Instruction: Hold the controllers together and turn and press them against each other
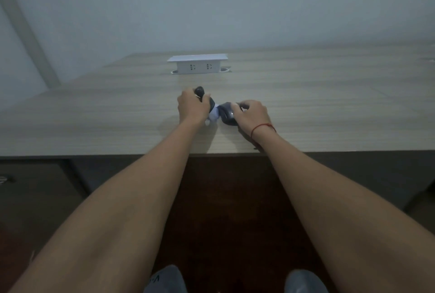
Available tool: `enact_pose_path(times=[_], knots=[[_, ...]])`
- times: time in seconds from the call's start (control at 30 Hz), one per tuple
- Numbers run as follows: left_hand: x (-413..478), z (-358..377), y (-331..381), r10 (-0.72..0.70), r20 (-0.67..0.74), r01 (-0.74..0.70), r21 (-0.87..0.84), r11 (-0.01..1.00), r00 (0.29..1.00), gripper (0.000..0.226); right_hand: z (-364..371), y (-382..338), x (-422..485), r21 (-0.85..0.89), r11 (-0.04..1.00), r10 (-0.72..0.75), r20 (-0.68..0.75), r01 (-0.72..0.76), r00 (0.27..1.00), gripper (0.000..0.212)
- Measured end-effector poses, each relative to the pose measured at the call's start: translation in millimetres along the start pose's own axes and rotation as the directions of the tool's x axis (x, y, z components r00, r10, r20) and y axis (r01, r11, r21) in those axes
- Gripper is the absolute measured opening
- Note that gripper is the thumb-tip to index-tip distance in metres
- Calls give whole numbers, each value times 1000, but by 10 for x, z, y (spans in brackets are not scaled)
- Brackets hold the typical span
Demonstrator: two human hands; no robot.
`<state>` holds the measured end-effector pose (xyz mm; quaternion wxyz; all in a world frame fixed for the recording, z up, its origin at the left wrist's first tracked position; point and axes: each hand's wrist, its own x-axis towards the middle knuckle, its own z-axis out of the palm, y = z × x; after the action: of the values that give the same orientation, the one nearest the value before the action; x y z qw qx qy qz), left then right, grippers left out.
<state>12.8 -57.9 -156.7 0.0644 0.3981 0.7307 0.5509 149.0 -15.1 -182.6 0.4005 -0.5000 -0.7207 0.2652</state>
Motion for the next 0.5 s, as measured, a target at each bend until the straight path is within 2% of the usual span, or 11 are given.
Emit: enact_pose_path(times=[0.1, 0.23, 0.3, 0.37, 0.5], knots=[[28, 13, 2, -69, 32, 71, -55, 996, 997, 38, -8, 8, 7, 34, 999, 8, 16, -8, 1000, 39], [32, -84, -17, -75, 207, 125, -241, 962, 975, 38, 10, -14, 32, -32, 998, 44, -30, -45, 999, 42], [15, -136, 17, -49, 282, 130, -275, 953, 958, 32, 34, -31, 24, -67, 996, 55, -50, -58, 997, 40], [-6, -128, 58, -6, 253, 73, -258, 963, 967, 23, 61, -44, 9, -87, 994, 61, -63, -66, 996, 40], [-44, -33, 102, 51, 68, -45, -82, 996, 996, 26, 86, -59, -30, -98, 993, 60, -64, -66, 996, 45]])
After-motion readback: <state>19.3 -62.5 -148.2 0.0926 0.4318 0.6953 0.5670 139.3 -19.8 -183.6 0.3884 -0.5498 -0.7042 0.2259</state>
